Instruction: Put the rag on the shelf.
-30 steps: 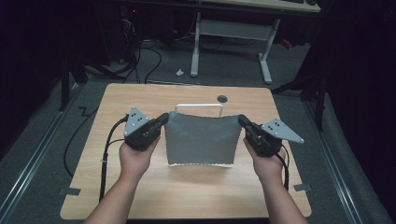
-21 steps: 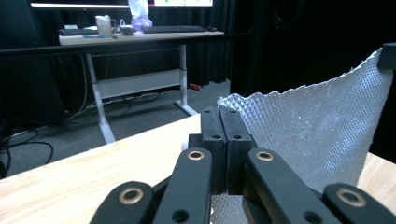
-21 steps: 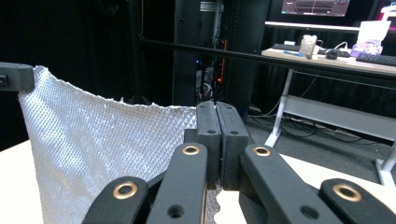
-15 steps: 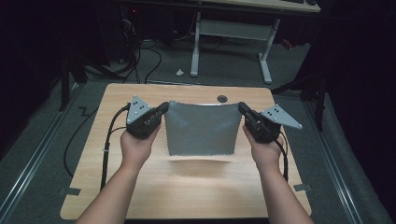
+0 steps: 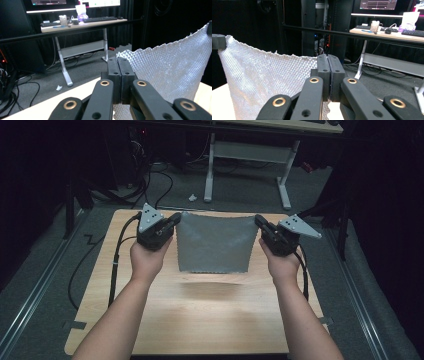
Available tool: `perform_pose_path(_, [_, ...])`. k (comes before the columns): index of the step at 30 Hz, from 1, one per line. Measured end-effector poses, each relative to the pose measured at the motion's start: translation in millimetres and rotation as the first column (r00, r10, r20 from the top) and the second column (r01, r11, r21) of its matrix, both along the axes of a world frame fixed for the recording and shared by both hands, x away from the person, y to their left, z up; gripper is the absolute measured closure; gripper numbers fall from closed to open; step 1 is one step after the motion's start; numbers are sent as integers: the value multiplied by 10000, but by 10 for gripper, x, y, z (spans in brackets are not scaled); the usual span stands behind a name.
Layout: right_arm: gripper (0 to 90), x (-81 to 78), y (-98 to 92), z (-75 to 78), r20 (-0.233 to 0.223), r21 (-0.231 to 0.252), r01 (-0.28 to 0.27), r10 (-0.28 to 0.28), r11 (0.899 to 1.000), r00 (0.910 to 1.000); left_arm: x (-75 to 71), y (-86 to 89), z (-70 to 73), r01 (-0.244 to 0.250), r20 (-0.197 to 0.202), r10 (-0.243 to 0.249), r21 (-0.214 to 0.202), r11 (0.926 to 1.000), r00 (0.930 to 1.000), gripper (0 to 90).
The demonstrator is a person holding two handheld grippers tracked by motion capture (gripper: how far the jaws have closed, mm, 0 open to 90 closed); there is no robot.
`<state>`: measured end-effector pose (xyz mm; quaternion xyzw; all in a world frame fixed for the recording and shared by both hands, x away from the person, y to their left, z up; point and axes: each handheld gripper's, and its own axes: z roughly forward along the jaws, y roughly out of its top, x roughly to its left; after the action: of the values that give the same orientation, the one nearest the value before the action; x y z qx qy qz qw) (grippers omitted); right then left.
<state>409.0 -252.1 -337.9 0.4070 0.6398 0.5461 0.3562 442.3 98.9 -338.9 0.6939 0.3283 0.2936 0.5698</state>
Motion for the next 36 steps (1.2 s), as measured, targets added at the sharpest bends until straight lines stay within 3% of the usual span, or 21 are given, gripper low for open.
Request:
perform_pose_path(8, [900,236,-21,32,-154,242,-3,6,9997,9999,241,-39,-2,-328,-49,328,-99,9994,9995,894])
perform_pose_path(11, [900,353,-14,8,-359,186,68,-61,9998,9993,330,-72,-6,-500,-177,503,146,9986,9986,894])
perform_pose_path(16, [900,508,-1,-40,-573,-122,137,-144,9998,9983,512,-122,-77,-679,-642,710,502,9964,9954,895])
perform_pose_path(19, [900,601,6,-94,-815,-456,167,-204,9988,9965,603,-133,-183,-606,-1158,681,676,9959,9909,894])
perform_pose_path(26, [900,715,16,-242,-1274,-666,70,-155,9978,9917,674,-153,-386,-401,-1868,629,1235,9915,9804,894])
perform_pose_path(30, [900,783,0,-371,-1679,-692,-6,-111,9976,9857,660,-113,-460,-167,-2028,398,1143,9933,9784,894])
perform_pose_path(36, [900,784,38,-448,-1857,-766,-152,7,9969,9826,624,-68,-611,-65,-2308,340,1191,9929,9724,894])
